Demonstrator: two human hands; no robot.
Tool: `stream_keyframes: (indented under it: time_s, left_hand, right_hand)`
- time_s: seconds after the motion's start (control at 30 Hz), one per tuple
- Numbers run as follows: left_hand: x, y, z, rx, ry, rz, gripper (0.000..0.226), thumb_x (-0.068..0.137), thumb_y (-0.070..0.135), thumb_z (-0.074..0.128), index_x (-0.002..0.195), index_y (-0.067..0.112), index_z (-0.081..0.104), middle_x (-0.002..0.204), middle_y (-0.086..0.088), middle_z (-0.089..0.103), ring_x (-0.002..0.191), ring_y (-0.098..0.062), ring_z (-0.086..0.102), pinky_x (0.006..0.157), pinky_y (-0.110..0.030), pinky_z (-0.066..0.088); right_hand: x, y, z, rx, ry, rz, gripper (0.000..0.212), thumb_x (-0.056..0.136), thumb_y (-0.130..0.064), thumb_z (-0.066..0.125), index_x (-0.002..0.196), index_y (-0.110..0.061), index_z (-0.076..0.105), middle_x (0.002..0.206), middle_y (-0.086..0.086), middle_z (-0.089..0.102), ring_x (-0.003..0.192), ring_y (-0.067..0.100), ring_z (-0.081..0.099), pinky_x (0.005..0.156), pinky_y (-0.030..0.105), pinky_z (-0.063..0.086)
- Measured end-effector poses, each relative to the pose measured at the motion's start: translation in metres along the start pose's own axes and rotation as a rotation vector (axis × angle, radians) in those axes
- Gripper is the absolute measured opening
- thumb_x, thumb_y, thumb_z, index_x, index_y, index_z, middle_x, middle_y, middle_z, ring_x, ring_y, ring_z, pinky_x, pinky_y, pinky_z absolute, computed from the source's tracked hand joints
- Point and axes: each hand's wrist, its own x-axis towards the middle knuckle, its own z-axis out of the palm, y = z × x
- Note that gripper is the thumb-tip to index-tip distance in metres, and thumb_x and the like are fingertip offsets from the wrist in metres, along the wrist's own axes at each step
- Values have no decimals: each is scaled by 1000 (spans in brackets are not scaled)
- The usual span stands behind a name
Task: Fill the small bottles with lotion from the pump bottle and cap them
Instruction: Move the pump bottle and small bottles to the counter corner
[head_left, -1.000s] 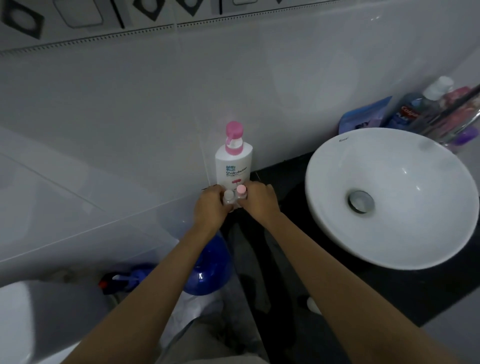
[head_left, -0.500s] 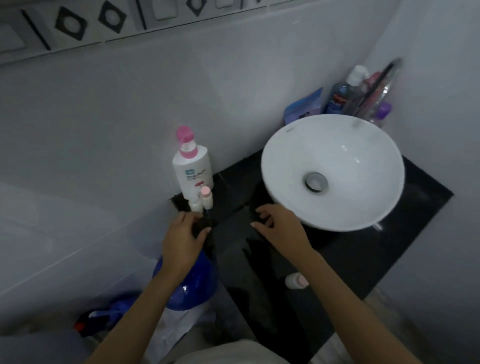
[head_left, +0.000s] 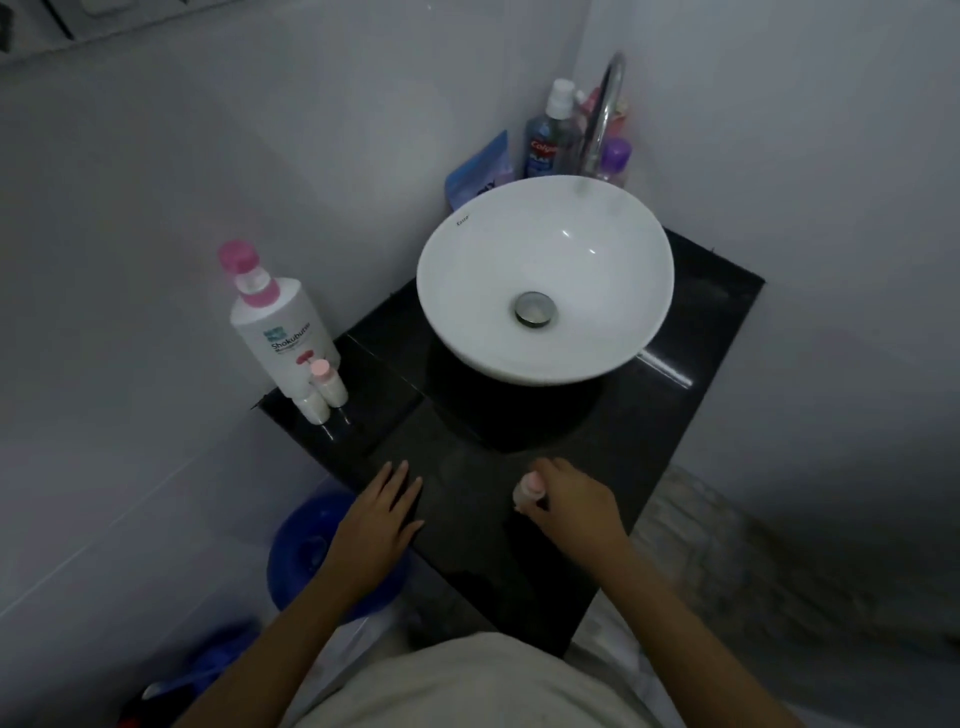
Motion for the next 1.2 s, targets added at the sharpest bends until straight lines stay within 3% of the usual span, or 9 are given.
stream_keyframes:
  time_s: [0.07,0.13,0.17,0.23,0.37,0.63,0.8,0.87,1.2]
  left_hand:
    - [-2,-2,0,21,-59,-8,63,98,47,25,115,4,68,122,-20,65,113,-38,61,88,-50,52]
    - [-4,-3,1,63,-45,-12,44,85,38,64,115,5,68,122,-20,65,114,-37,61,89,-49,52]
    - [-2,-3,3,69,-46,-11,50,75,35,77,114,6,68,121,-19,66,113,-36,62,88,-48,52]
    - [-2,-2,1,64,-39,-25,58,65,37,85,113,8,70,120,-16,67,111,-33,64,86,-45,54]
    - [-2,-4,3,63,-31,-23,60,66,44,82,115,14,69,123,-11,66,114,-29,63,88,-41,54]
    - [-1,-8,20,42,-85,-46,58,81,47,67,129,17,58,138,-10,55,129,-28,50,103,-40,46]
    - [-2,-8,28,-50,-64,-69,58,96,42,44,147,18,28,158,-9,20,147,-27,14,114,-39,3]
    - [-3,-8,29,-77,-49,-81,58,98,41,40,149,19,22,160,-8,13,148,-26,6,113,-37,-4]
    - [1,-8,29,-100,-68,-115,56,96,41,44,146,20,30,158,-8,23,147,-26,13,112,-36,1]
  right_hand:
    - [1,0,4,27,5,8,29,87,-30,59,109,-13,54,111,8,59,95,27,61,72,33,44]
    - [3,-2,3,73,20,13,24,87,-27,58,103,-10,56,106,10,61,92,28,61,69,31,40]
    - [5,-4,1,95,21,5,23,87,-27,59,101,-9,56,104,9,61,91,27,61,68,29,37]
    - [12,-13,-5,159,9,-36,22,86,-29,60,99,-11,58,100,7,61,89,25,60,67,28,38]
    - [43,-48,-27,239,-5,-155,13,82,-30,60,84,-19,53,89,0,60,81,19,58,68,30,45]
    - [140,-134,-42,115,-40,-395,25,88,-21,58,109,-7,59,102,10,65,94,23,61,75,25,38]
    - [188,-168,-29,19,-146,-447,27,85,-17,60,110,-7,57,106,13,63,97,28,60,75,29,43]
    - [197,-173,-20,-11,-152,-488,24,84,-16,59,106,-7,57,104,13,62,94,29,60,73,29,42]
    - [216,-182,-5,-37,-236,-506,23,85,-11,57,107,-6,54,109,15,61,95,29,59,76,33,47]
